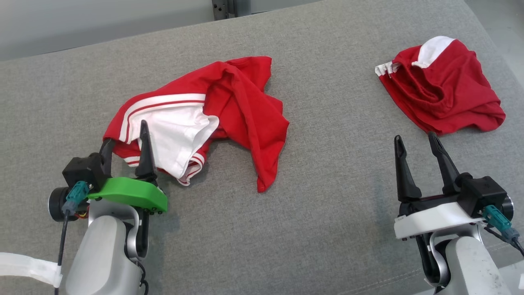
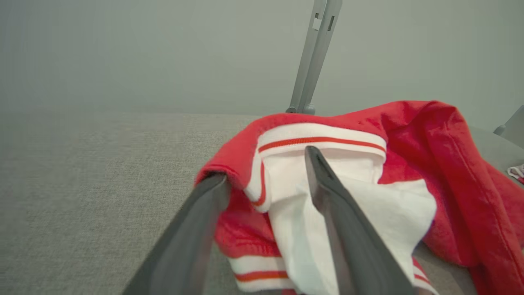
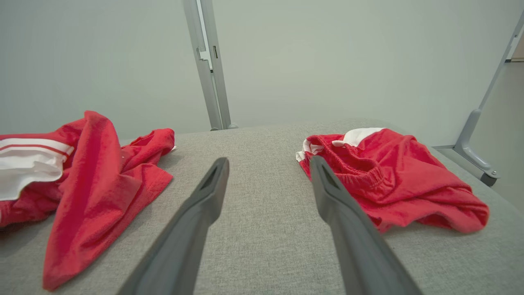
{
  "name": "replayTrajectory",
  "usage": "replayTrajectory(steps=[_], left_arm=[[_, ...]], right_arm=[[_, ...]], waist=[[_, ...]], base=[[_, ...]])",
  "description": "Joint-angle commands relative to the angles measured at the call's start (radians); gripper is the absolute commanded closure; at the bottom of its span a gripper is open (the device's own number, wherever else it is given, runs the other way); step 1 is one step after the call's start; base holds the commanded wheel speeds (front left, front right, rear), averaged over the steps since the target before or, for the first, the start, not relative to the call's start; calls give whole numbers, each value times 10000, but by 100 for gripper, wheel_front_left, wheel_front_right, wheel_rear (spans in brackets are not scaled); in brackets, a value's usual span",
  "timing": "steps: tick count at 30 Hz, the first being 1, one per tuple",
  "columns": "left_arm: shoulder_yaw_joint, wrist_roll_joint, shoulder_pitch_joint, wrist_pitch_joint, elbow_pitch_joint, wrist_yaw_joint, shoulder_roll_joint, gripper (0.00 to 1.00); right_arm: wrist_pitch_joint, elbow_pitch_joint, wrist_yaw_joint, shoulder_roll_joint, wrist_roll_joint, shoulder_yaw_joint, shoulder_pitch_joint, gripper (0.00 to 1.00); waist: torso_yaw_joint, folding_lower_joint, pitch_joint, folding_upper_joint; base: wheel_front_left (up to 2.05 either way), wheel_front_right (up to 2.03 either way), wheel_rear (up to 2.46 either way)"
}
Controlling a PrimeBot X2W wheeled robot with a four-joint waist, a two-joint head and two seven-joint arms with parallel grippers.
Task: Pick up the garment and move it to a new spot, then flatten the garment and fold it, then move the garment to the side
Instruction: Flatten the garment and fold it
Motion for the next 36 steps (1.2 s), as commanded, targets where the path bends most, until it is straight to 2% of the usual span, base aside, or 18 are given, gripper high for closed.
replayTrajectory(steps=[1, 6, 11, 19, 26, 31, 36], left_arm=[[25, 129, 181, 0, -90, -81, -68, 0], [-98, -137, 1026, 0, -732, -405, -427, 0], [-600, -748, 2031, -1, -1236, -473, -631, 0], [-1633, -1983, 1961, 233, -1151, -186, -662, 0], [-1640, -2760, 1275, 206, -468, 100, -659, 0], [-1684, -3020, 1109, 112, -294, 87, -658, 0], [-1713, -3351, 1238, 68, -265, 296, -658, 0]], right_arm=[[-30, 32, -3, -11, 23, -6, -47, 0], [-30, 114, -3, -11, 28, 16, 49, 0], [-30, 151, -3, -13, 61, 73, 115, 0], [-30, 230, -3, -14, 66, 142, -2, 0], [-30, 224, -3, -13, 53, 58, -76, 0], [-30, 180, -3, -10, 7, -82, -10, 0], [-30, 199, -3, -11, 7, -79, 37, 0]], waist=[[218, 0, -122, -1], [611, 0, -338, -1], [780, 0, -457, -1], [626, 0, -391, -1], [208, 0, -196, -1], [135, 0, -166, -1], [207, 0, -243, -1]], base=[[0, 0, 0], [0, 0, 0], [0, 0, 0], [0, 0, 0], [0, 0, 0], [0, 0, 0], [0, 0, 0]])
